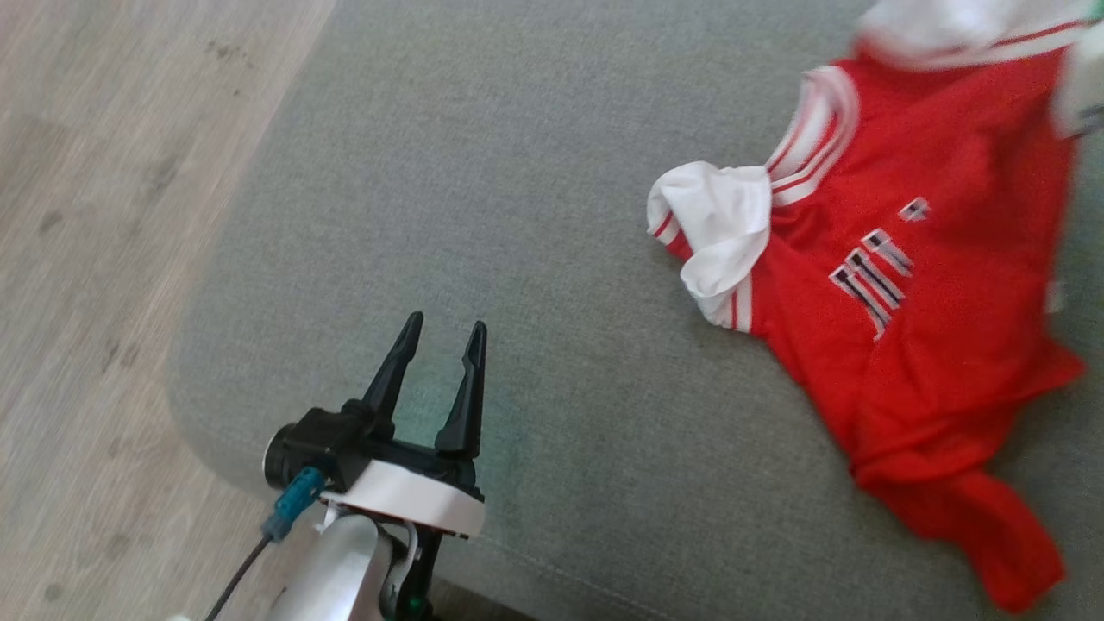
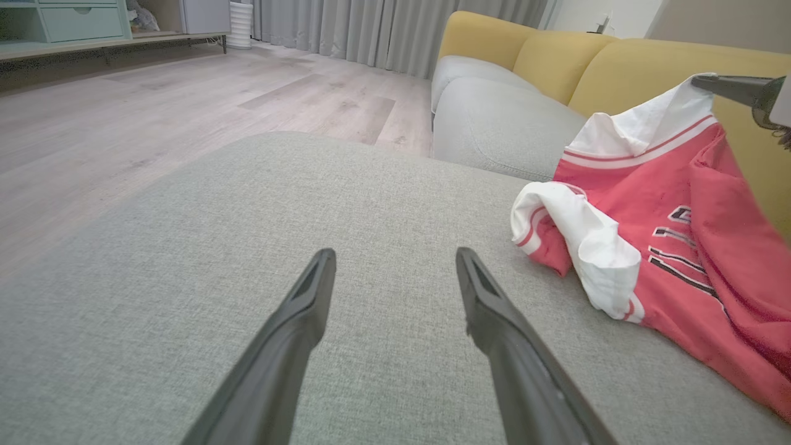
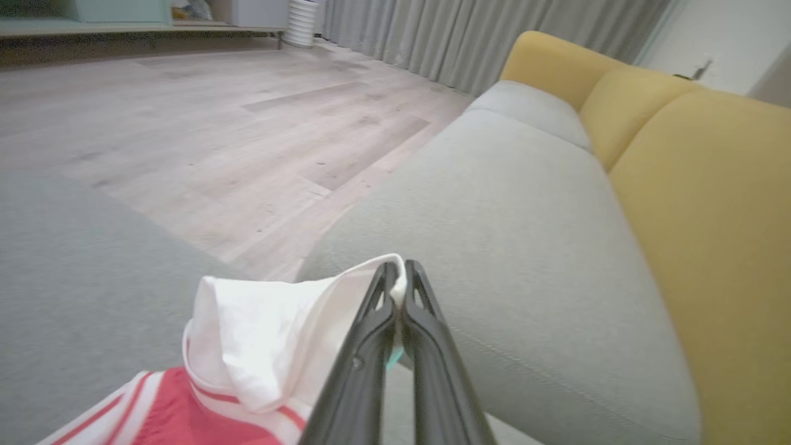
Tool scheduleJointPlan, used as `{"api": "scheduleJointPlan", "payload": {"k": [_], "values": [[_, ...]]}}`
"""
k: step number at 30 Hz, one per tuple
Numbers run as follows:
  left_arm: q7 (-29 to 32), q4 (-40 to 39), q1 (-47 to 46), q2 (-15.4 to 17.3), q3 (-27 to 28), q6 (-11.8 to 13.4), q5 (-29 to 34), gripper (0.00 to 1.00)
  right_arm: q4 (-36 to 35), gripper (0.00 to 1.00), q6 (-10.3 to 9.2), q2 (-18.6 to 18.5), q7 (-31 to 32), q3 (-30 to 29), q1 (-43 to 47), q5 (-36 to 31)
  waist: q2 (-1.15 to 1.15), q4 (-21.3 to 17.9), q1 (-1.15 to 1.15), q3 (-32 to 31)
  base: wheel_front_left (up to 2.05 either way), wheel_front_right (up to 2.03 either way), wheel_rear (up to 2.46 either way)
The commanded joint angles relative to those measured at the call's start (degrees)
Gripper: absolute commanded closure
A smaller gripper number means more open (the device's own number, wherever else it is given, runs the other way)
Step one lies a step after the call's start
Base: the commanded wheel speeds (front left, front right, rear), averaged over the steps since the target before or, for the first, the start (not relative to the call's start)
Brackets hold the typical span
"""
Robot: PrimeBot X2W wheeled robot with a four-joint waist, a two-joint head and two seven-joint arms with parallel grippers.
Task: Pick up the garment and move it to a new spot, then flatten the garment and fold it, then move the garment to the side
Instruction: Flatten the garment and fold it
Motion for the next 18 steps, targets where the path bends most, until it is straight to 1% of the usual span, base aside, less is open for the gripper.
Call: {"api": "scheduleJointPlan", "payload": {"k": [1,2,3,4,6,8,10,12,15,18], "values": [[-0.5,-1.5,-1.5,0.2,1.5,-0.1,-0.3,0.00,-1.0,1.00,-0.11,-1.1,0.2,-1.1,-3.5,-2.3,0.00,0.7,0.00,0.9,0.00,0.00,0.00],[-0.5,-1.5,-1.7,0.2,1.4,-0.1,-0.4,0.00,-0.3,1.00,-0.11,-2.4,0.4,-2.7,-4.6,-4.3,0.00,0.9,0.00,1.2,0.00,0.00,0.00],[-0.5,-1.4,-1.9,0.2,1.3,-0.1,-0.4,0.00,0.3,0.60,-0.11,-3.5,0.5,-4.4,-5.7,-6.4,0.00,1.0,0.00,1.4,0.00,0.00,0.00],[-0.5,-1.4,-2.1,0.2,1.2,-0.1,-0.4,0.00,0.7,0.00,-0.11,-4.3,0.6,-6.3,-6.5,-8.6,0.00,1.1,0.00,1.7,0.00,0.00,0.00],[-0.5,-1.4,-2.4,0.2,1.1,-0.1,-0.4,0.00,0.7,0.00,-0.11,-4.7,0.3,-10.5,-7.5,-12.5,0.00,1.1,0.00,1.9,0.00,0.00,0.00],[-0.5,-1.4,-2.6,0.2,1.4,0.0,-0.2,0.00,-0.1,0.00,-0.11,-3.5,-0.4,-14.8,-7.7,-16.0,0.00,0.4,0.00,1.9,0.00,0.00,0.00],[-0.5,-1.3,-2.8,0.2,1.8,0.0,0.2,0.00,-0.5,0.00,-0.11,-0.8,-1.7,-17.7,-7.1,-18.9,0.00,-0.7,0.00,1.8,0.00,0.00,0.00],[-0.5,-1.3,-3.0,0.2,2.3,-0.1,0.7,0.00,-0.5,0.00,-0.11,1.8,-3.4,-18.5,-6.1,-21.4,0.00,-2.1,0.00,1.4,0.00,0.00,0.00],[-0.5,-1.5,-3.1,0.2,3.5,-0.2,1.5,0.00,-0.2,0.00,-0.11,5.9,-6.9,-20.3,-4.7,-22.2,0.00,-4.7,0.00,0.3,0.00,0.00,0.00],[-0.5,-1.8,-2.8,0.2,5.2,-0.4,2.5,0.00,0.2,0.00,-0.11,10.1,-10.8,-21.4,-2.9,-21.5,0.00,-8.0,0.00,-1.3,0.00,0.00,0.00]]}}
